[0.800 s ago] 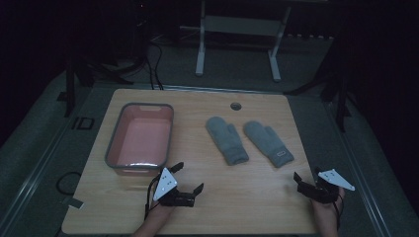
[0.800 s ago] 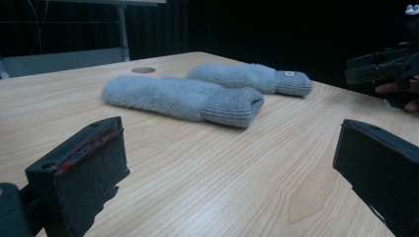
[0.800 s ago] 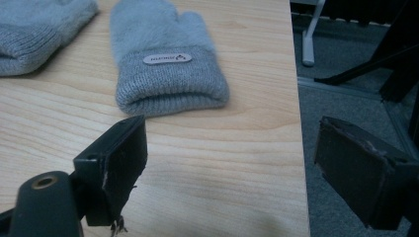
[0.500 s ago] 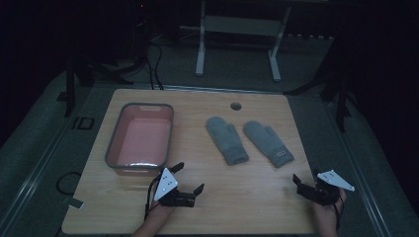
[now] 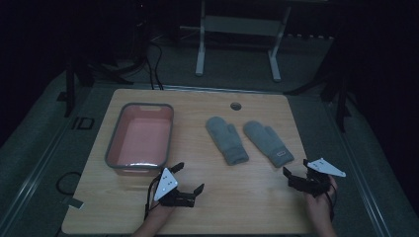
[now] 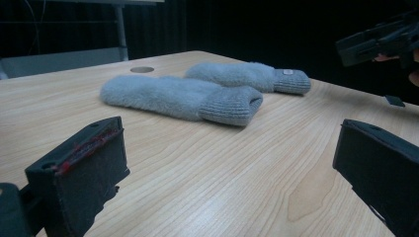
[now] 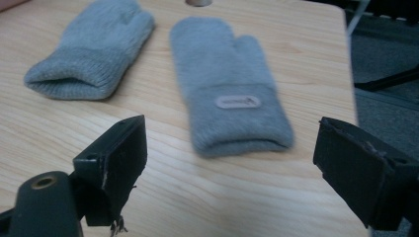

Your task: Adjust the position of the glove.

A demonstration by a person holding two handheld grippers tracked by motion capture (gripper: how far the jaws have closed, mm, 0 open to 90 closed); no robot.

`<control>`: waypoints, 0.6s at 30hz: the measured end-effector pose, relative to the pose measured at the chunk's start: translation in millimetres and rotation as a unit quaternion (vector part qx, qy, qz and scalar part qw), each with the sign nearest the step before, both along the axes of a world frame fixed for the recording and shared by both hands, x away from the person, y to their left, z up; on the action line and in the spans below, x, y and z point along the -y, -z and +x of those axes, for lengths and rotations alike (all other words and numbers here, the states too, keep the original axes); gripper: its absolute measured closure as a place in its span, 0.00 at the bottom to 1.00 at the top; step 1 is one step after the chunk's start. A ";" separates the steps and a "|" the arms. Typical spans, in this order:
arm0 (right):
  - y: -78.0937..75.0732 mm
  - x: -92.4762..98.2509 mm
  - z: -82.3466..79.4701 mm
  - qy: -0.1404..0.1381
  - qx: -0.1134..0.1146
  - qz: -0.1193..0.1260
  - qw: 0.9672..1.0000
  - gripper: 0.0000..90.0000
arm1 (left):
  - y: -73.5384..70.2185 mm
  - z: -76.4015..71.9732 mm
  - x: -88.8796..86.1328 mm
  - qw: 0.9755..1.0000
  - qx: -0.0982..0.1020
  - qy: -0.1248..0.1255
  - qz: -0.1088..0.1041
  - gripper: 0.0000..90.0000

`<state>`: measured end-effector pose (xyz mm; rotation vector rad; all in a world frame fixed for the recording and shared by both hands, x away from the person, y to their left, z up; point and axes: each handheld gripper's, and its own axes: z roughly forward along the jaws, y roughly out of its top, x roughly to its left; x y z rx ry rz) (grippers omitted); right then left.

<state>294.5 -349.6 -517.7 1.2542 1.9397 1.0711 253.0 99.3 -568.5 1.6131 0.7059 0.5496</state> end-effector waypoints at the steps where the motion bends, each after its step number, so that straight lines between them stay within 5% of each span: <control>1: -0.2 -4.1 2.8 -0.003 -0.006 -0.002 1.000 0.15 | 0.0 0.1 -0.1 1.000 -0.001 0.000 0.000 0.00; 3: -0.1 -8.9 6.3 -0.010 -0.012 -0.006 1.000 0.17 | 0.0 0.1 -0.1 1.000 -0.002 0.000 -0.002 0.00; 5: 1.0 -19.5 12.9 -0.007 -0.019 -0.036 0.999 0.17 | 0.1 0.3 -0.4 1.000 -0.003 -0.001 -0.004 0.00; 18: -23.6 -78.0 56.4 -0.101 -0.030 0.003 0.994 0.15 | 0.1 0.2 -0.4 1.000 -0.003 0.001 -0.004 0.00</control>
